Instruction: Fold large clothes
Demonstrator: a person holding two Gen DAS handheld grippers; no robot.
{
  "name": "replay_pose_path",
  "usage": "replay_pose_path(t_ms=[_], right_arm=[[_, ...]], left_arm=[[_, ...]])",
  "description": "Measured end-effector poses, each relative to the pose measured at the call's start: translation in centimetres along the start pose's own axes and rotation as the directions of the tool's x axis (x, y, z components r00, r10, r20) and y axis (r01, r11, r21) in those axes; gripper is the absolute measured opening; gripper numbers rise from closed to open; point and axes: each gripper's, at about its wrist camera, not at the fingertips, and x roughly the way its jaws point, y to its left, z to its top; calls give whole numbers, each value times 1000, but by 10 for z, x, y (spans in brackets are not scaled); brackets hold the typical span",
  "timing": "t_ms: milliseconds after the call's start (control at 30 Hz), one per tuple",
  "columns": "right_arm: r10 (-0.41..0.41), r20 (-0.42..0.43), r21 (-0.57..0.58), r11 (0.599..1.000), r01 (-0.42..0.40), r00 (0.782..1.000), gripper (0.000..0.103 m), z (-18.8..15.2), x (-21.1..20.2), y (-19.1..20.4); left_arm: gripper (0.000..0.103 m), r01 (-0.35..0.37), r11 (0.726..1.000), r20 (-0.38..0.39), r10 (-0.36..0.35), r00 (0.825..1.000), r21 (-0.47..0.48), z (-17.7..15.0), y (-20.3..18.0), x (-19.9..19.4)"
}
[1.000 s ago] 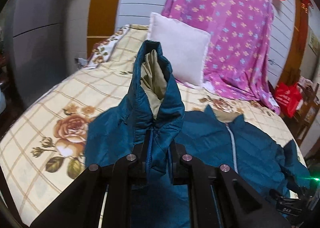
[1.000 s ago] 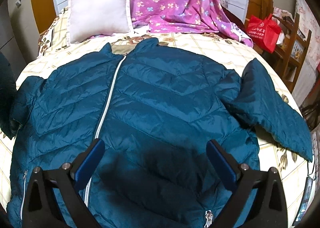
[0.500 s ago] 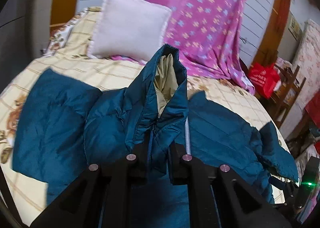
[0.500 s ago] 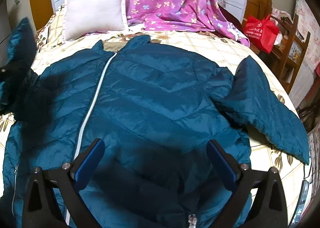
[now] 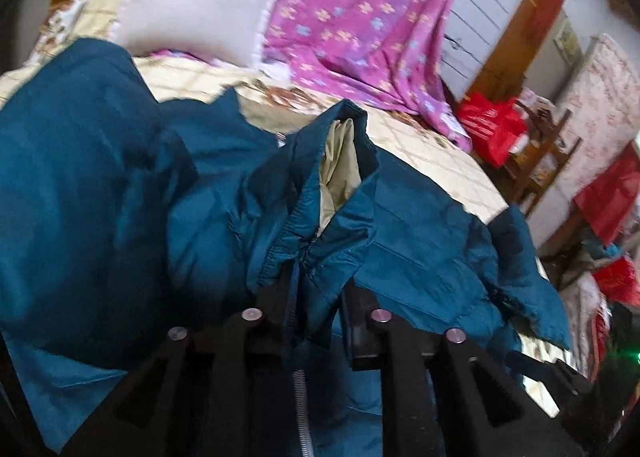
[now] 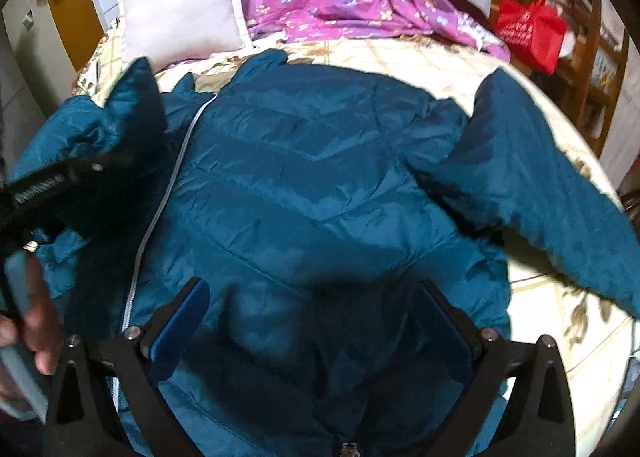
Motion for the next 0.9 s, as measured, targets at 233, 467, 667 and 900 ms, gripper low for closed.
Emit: replay_pose_path(t_ms=[233, 467, 667, 900], right_arm=[[77, 16, 16, 997, -77, 997, 103, 0, -5, 2], [121, 24, -2, 993, -121, 992, 103, 10, -14, 21], [156, 34, 49, 986, -158, 987, 103, 34, 5, 44], [164, -36, 156, 975, -156, 986, 79, 61, 65, 50]], left_arm=[[55, 338, 935, -1, -340, 941, -106, 11, 10, -29], [59, 331, 942, 58, -328, 943, -50, 23, 28, -108], [60, 22, 999, 147, -28, 989, 38, 18, 72, -160], [60, -169, 985, 110, 170, 979, -17, 0, 137, -166]])
